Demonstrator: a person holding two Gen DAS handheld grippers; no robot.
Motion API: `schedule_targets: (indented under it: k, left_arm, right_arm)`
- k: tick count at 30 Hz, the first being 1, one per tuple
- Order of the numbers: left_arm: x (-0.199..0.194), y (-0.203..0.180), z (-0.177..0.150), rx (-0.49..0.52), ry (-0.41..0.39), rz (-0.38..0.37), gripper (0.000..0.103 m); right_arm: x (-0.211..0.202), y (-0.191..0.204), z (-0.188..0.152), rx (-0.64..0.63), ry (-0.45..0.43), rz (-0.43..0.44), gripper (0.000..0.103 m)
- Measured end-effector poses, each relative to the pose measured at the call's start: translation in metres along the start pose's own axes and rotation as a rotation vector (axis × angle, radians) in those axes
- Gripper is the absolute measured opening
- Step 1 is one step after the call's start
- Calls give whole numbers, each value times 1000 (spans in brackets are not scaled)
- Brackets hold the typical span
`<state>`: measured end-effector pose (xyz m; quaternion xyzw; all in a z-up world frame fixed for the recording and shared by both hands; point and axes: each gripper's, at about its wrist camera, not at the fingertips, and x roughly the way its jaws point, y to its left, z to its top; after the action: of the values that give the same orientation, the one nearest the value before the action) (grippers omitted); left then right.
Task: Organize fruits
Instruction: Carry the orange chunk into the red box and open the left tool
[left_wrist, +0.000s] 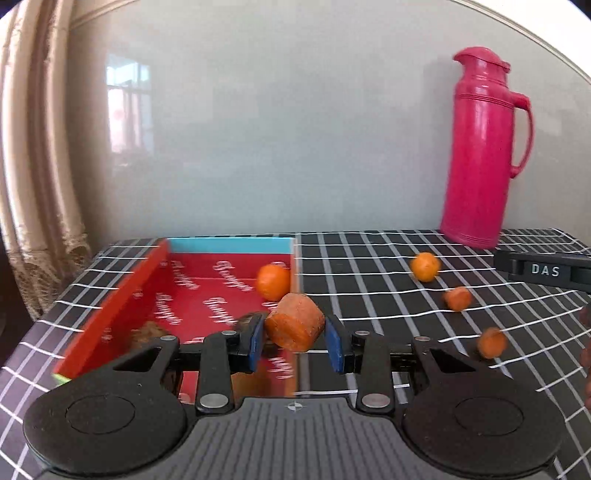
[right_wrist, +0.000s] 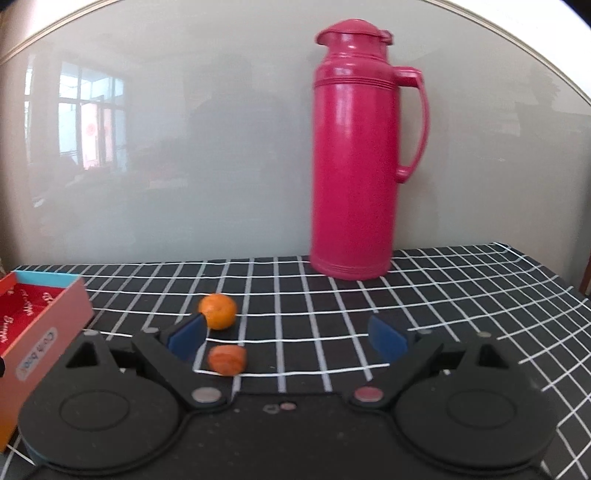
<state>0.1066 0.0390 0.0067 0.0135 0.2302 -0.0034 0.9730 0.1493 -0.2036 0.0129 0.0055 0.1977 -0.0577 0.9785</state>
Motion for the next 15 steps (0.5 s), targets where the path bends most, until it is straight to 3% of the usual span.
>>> schedule_targets:
  k: [9,15]
  left_arm:
    - [4,58,-8,-68,17,105,36]
    - [1,68,-10,-86,1,138,40]
  right_arm:
    - [-2,36,-2,-59,-10,43,94]
    - [-4,44,0,-74,-14,50,94]
